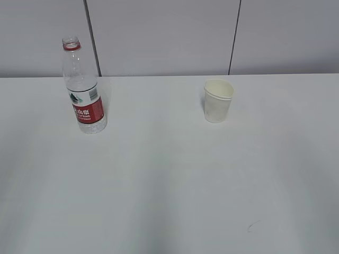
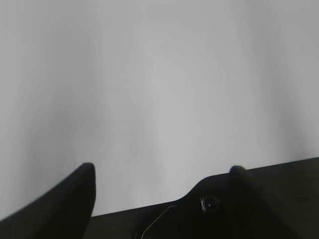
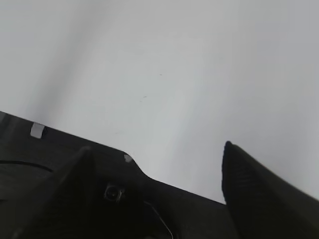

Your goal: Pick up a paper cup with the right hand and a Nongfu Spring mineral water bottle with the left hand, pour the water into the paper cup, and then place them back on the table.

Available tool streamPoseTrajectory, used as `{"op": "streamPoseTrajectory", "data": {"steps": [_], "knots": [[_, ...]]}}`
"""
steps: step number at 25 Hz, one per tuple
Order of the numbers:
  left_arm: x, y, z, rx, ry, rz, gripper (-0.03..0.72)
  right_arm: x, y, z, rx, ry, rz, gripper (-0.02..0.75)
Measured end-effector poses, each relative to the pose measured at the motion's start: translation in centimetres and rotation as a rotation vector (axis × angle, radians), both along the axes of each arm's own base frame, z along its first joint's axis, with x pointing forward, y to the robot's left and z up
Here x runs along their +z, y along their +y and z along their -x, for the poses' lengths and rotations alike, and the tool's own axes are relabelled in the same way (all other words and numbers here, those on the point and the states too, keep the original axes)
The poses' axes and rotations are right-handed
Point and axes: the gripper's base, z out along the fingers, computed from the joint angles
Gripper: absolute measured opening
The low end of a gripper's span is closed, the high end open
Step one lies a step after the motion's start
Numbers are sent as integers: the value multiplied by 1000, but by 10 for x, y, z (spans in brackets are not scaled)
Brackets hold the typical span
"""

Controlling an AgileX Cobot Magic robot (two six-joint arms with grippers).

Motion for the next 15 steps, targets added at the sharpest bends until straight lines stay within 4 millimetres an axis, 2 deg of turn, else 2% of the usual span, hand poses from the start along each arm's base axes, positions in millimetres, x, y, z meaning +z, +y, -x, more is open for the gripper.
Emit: {"op": "streamPoseTrajectory", "data": {"steps": [7, 15], "knots": [[-24, 14, 47, -2, -152, 43, 499, -23, -7, 46, -7, -186, -29, 588], [-48, 25, 88, -7, -337, 93, 499, -43, -16, 80, -27, -366, -3, 588]]}}
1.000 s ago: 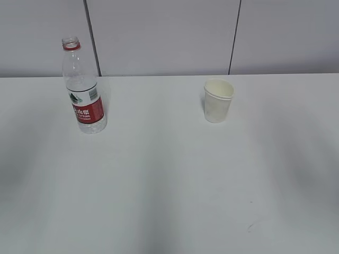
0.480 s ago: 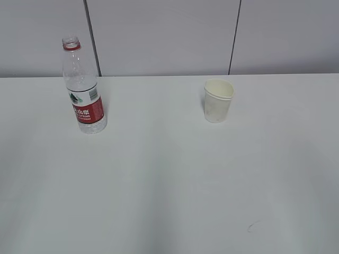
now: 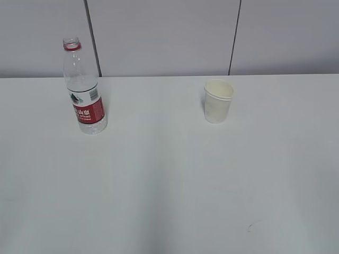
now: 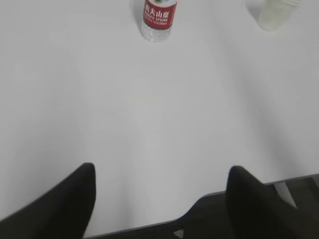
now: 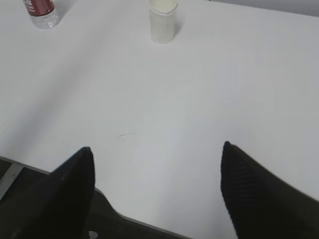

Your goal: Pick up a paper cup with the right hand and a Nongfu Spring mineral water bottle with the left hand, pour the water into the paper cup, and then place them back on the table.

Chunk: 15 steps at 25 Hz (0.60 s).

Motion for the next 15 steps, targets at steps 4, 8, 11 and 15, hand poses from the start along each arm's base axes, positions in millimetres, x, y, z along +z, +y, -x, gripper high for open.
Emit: {"op": "streamPoseTrajectory", "data": {"steps": [4, 8, 11, 15], "knots": [[-6, 0, 4, -21, -4, -18, 499, -9, -5, 5, -28, -49, 29, 588], [-8, -2, -1, -51, -45, -35, 499, -20, -7, -2, -53, -34, 63, 588], [-10, -4, -5, -62, -68, -43, 499, -20, -7, -4, -58, -57, 62, 588], [-11, -4, -7, -73, -75, -52, 499, -26, -7, -7, -59, -27, 65, 588]]}}
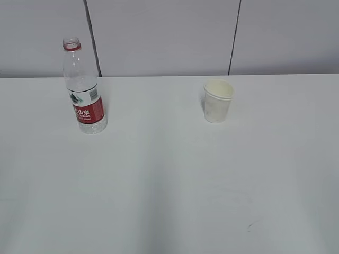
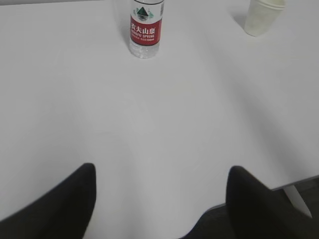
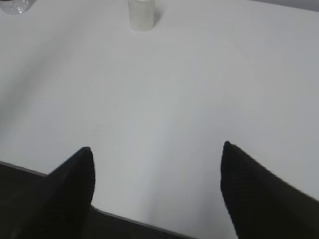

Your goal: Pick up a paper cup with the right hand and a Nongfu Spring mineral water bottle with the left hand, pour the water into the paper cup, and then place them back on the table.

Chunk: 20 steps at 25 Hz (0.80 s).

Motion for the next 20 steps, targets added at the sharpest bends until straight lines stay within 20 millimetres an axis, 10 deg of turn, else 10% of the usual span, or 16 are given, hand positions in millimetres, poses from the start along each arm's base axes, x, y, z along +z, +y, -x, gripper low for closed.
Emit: {"op": "streamPoseTrajectory", "data": {"steps": [20], "knots": [[0, 3, 0, 110, -15, -47, 499, -3, 0, 0, -16, 15, -6, 588]]}}
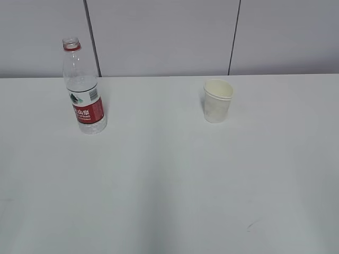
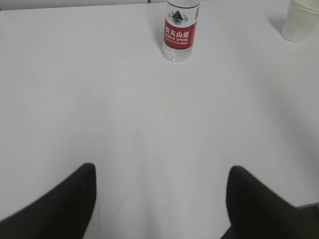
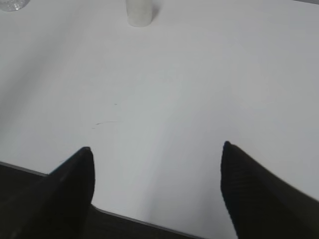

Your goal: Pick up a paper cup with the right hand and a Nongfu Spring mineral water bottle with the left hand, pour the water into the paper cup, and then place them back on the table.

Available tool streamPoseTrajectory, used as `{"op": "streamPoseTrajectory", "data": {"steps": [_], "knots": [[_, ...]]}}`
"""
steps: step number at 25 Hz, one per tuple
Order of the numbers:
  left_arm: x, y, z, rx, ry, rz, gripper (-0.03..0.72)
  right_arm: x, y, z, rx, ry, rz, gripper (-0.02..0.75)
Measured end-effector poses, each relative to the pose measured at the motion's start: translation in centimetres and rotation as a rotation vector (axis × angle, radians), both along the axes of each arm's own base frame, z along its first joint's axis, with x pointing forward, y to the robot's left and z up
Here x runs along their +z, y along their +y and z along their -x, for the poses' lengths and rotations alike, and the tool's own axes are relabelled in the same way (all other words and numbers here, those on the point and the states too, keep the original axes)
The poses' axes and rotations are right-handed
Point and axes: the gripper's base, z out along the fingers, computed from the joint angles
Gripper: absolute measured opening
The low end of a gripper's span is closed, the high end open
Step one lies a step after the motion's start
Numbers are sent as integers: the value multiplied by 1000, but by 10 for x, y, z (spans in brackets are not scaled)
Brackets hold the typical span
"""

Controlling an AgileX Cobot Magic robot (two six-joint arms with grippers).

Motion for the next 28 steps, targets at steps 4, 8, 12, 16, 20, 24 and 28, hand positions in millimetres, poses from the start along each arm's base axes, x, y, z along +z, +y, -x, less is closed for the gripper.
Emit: {"op": "streamPoseTrajectory", "data": {"steps": [4, 8, 12, 16, 20, 24, 28], "knots": [[0, 0, 0, 8, 0, 0, 499, 0, 0, 0, -17, 2, -2, 588], [0, 0, 0, 8, 0, 0, 499, 0, 1, 0, -44, 2, -3, 588], [0, 0, 0, 8, 0, 0, 499, 0, 1, 0, -49, 2, -3, 588], [0, 0, 0, 8, 0, 0, 499, 0, 1, 0, -50, 2, -5, 588], [0, 0, 0, 9, -1, -1, 499, 0, 1, 0, -50, 2, -5, 588], [0, 0, 0, 9, -1, -1, 499, 0, 1, 0, -50, 2, -5, 588], [0, 0, 0, 9, -1, -1, 499, 0, 1, 0, -50, 2, -5, 588]]}}
